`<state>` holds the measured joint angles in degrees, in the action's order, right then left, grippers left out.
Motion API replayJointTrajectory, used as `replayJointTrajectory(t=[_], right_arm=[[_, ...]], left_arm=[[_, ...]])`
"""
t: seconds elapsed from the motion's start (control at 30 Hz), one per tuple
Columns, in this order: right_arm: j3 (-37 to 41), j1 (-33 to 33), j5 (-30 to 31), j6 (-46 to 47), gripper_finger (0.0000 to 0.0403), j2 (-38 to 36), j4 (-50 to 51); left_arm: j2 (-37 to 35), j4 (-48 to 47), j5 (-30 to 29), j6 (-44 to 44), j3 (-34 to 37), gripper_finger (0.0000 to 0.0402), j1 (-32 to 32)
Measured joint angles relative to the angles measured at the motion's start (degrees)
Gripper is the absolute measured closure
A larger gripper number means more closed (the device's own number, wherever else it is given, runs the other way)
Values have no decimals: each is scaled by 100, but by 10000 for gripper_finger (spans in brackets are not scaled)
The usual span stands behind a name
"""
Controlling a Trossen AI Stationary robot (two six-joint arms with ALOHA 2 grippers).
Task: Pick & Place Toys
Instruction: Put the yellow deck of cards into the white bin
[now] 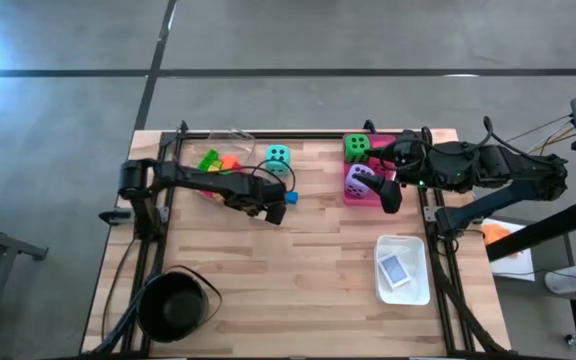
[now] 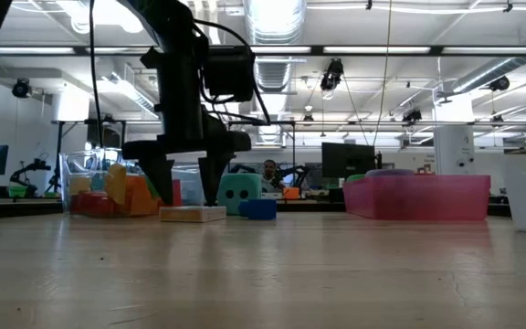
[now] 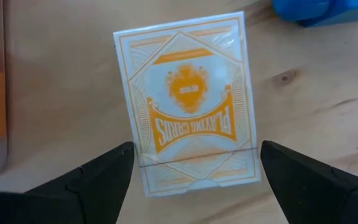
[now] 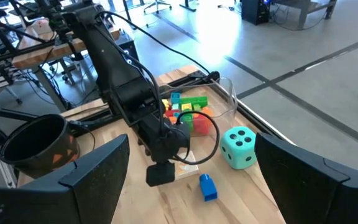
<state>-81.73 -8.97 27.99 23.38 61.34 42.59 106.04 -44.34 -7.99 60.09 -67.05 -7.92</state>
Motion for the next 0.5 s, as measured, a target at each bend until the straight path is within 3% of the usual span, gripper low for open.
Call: replayJointTrajectory(t=[0.5], right_arm=[[0, 0, 2, -45, 63, 0, 0]], left_arm=[[26, 800, 92, -4, 512, 48, -2]])
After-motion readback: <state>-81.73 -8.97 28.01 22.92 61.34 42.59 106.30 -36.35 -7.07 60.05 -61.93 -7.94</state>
